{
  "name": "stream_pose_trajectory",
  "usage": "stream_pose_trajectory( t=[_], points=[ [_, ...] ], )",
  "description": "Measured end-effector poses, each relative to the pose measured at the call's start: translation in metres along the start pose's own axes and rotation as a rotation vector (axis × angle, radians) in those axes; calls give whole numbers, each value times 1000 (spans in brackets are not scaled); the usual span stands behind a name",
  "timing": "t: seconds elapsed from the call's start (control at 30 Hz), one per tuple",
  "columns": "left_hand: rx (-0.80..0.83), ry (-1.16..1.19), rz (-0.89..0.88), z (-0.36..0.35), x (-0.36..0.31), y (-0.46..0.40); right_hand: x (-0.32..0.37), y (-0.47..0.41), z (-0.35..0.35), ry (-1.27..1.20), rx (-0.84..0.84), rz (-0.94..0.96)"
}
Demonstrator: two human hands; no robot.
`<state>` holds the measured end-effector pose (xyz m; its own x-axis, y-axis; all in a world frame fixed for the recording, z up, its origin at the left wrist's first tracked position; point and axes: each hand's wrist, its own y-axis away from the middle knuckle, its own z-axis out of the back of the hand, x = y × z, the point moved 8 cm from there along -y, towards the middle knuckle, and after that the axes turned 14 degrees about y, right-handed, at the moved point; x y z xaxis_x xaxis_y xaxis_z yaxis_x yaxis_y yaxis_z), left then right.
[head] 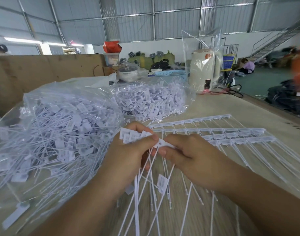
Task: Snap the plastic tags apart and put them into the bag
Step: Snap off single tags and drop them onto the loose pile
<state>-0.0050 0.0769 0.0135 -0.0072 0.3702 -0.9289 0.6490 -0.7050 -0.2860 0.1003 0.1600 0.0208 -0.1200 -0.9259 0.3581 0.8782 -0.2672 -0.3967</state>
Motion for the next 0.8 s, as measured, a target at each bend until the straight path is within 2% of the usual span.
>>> stream_pose_trajectory(
  t=[0.23, 0.37, 0.47, 0.57, 0.7, 0.8],
  points=[
    [-89, 199, 175, 3, 18, 1, 6, -1, 9, 291, -36, -11],
    [-66, 194, 228, 0, 20, -3, 14, 0, 13, 361, -9, 22],
    [-57, 179, 282, 1, 21, -8, 17, 0, 11, 521, 18, 53],
    [-39, 222, 340, 1, 27, -6, 19, 1, 11, 543, 13, 69],
    [6, 465, 424, 1, 32, -4, 23, 3, 17, 461, -40, 117],
    [-56, 518, 372, 17, 25, -12, 29, 5, 23, 399, -114, 144]
  ],
)
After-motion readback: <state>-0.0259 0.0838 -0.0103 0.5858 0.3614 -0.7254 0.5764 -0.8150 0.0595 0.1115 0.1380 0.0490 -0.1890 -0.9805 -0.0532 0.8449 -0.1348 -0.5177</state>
